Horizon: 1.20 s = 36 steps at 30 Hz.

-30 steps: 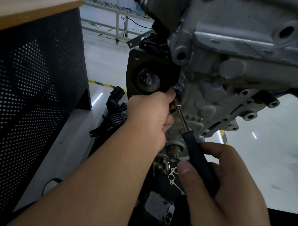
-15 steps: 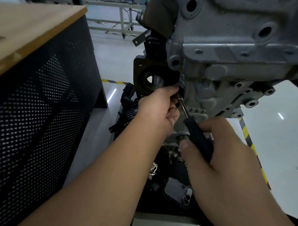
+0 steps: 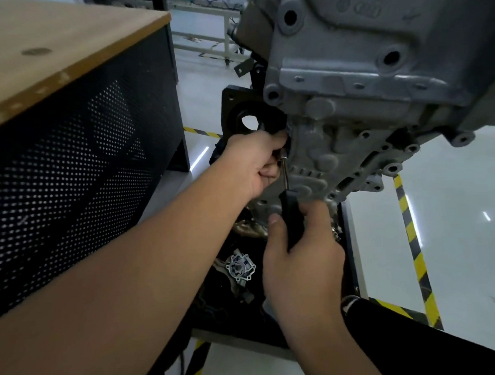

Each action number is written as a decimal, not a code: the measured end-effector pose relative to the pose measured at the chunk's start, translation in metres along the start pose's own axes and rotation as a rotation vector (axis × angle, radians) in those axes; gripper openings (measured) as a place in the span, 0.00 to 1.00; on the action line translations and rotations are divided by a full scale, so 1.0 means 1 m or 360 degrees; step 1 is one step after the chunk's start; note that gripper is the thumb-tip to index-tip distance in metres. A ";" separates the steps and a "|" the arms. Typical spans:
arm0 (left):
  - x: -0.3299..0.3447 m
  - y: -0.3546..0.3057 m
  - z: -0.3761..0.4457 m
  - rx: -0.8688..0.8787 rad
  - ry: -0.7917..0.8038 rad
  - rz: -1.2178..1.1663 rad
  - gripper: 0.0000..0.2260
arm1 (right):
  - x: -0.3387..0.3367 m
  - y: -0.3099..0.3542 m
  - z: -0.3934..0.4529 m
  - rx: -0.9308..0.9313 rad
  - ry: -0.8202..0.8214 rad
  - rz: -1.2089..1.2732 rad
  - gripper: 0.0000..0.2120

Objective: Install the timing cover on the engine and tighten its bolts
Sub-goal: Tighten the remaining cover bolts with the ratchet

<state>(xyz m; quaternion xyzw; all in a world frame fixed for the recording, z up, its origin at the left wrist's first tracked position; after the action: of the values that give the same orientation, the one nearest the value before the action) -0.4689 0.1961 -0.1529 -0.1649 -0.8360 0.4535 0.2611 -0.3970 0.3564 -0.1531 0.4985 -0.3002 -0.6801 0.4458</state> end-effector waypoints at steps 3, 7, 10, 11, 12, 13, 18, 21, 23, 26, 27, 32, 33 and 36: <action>-0.013 -0.001 -0.006 0.0034 -0.0030 0.0038 0.04 | 0.002 0.006 -0.008 -0.0092 -0.0053 -0.0306 0.15; -0.051 0.024 -0.025 -0.0118 -0.0047 0.0266 0.10 | -0.001 0.015 -0.005 -0.0155 -0.0072 -0.0343 0.14; -0.068 0.041 -0.056 -0.0177 0.0186 0.0560 0.14 | -0.007 0.013 0.001 0.0259 -0.0179 0.0296 0.10; -0.069 0.044 -0.068 -0.0142 0.0279 0.0624 0.15 | -0.007 0.008 0.001 0.0503 -0.0240 0.0610 0.09; -0.069 0.045 -0.079 -0.0090 0.0372 0.0661 0.17 | -0.003 0.002 0.001 0.0775 -0.0285 0.0902 0.10; -0.067 0.046 -0.090 -0.0029 0.0458 0.0672 0.19 | 0.002 -0.004 -0.001 0.1035 -0.0298 0.1146 0.10; -0.060 0.039 -0.111 0.0150 0.0546 0.0641 0.21 | 0.009 -0.002 -0.012 0.1035 -0.0392 0.1069 0.11; -0.056 0.035 -0.110 0.0103 0.0539 0.0550 0.14 | -0.002 0.021 -0.019 0.0464 -0.0449 0.0759 0.11; -0.056 0.034 -0.109 0.0121 0.0526 0.0529 0.10 | -0.005 0.016 -0.029 0.0365 -0.0381 0.0797 0.13; -0.061 0.032 -0.105 0.0065 0.0449 0.0359 0.14 | -0.010 -0.002 -0.048 0.0181 -0.0194 0.0622 0.20; -0.063 0.030 -0.103 0.0054 0.0433 0.0294 0.13 | -0.012 -0.005 -0.051 0.0052 -0.0113 0.0498 0.18; -0.068 0.030 -0.096 -0.0089 0.0408 -0.0034 0.12 | -0.017 0.011 -0.051 -0.0763 -0.0118 -0.0165 0.06; -0.067 0.032 -0.096 -0.0126 0.0395 -0.0076 0.12 | -0.019 0.014 -0.050 -0.0803 -0.0145 -0.0214 0.07; -0.062 0.036 -0.095 -0.0158 0.0366 -0.0108 0.12 | -0.023 0.015 -0.048 -0.0765 -0.0149 -0.0309 0.11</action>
<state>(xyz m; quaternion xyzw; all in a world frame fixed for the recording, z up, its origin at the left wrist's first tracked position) -0.3620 0.2475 -0.1583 -0.2000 -0.8272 0.3806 0.3618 -0.3445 0.3725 -0.1470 0.3729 -0.1011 -0.7938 0.4697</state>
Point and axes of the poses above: each hand's wrist, its own z-axis towards the middle knuckle, its own x-axis out of the palm, y = z × x, the point moved 6 cm from there along z, towards the middle knuckle, and after that the axes turned 12 degrees about -y, right-handed, at the moved point
